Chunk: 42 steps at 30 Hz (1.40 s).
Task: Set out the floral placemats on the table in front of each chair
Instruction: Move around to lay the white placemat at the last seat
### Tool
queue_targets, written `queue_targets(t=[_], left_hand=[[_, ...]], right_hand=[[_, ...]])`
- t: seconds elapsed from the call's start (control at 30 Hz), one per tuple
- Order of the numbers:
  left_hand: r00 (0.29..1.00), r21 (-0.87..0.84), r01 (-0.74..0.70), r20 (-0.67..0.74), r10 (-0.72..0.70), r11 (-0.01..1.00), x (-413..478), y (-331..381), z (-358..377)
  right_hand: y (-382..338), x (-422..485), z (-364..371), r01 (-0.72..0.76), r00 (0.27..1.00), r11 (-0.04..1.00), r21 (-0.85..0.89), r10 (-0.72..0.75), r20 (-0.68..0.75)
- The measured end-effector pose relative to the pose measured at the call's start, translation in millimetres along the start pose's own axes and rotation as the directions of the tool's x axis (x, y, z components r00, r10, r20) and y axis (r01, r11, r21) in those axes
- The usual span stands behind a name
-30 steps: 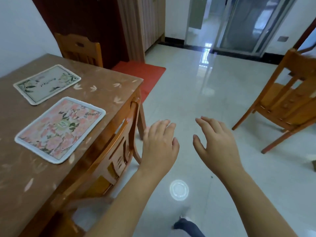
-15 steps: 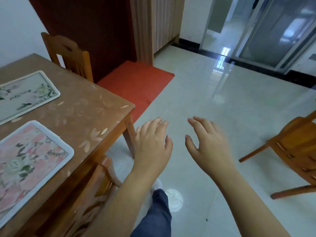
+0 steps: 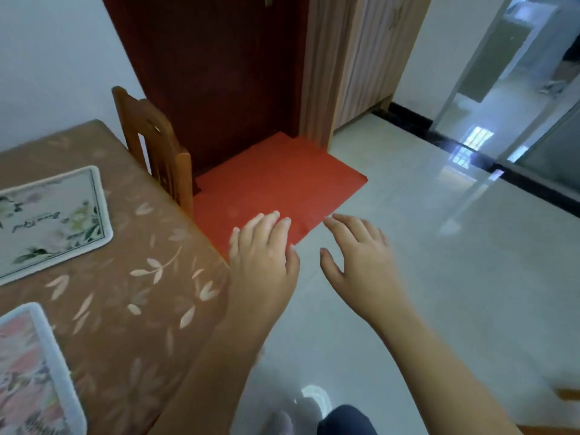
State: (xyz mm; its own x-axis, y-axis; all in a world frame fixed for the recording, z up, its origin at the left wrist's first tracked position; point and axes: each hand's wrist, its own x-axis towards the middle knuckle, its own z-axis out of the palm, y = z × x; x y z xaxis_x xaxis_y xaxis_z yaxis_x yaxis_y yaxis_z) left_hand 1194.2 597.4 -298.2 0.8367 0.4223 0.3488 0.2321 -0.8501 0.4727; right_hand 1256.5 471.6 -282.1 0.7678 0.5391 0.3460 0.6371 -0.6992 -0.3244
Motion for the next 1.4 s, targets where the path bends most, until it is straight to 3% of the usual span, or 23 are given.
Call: queue_targets(t=[0.2, 0.4, 0.67, 1.0, 1.4], left_hand=[[0.995, 0.102, 0.093, -0.027, -0.091, 0.990, 85.2, -14.1, 35.3], [0.959, 0.146, 0.254, -0.164, -0.230, 0.956, 184.8, -7.1, 69.9], [0.875, 0.179, 0.451, -0.284, -0.393, 0.874, 273.0, -18.9, 81.4], [0.664, 0.142, 0.718, -0.435, -0.608, 0.682, 313.6, -95.1, 71.3], [0.394, 0.007, 0.860, -0.646, -0.654, 0.511, 350.3, -242.2, 11.8]], right_hand=[[40.5, 107.8, 42.9, 0.096, 0.994, 0.992, 0.088, -0.100, 0.052], [84.4, 230.9, 61.8, 0.215, 0.963, 0.958, 0.192, -0.241, 0.123], [94.9, 361.4, 88.0, 0.423, 0.863, 0.853, 0.304, -0.482, 0.153], [27.5, 447.0, 162.6, 0.616, 0.686, 0.657, 0.434, -0.719, 0.115], [-123.3, 535.2, 250.1, 0.764, 0.417, 0.387, 0.516, -0.907, 0.063]])
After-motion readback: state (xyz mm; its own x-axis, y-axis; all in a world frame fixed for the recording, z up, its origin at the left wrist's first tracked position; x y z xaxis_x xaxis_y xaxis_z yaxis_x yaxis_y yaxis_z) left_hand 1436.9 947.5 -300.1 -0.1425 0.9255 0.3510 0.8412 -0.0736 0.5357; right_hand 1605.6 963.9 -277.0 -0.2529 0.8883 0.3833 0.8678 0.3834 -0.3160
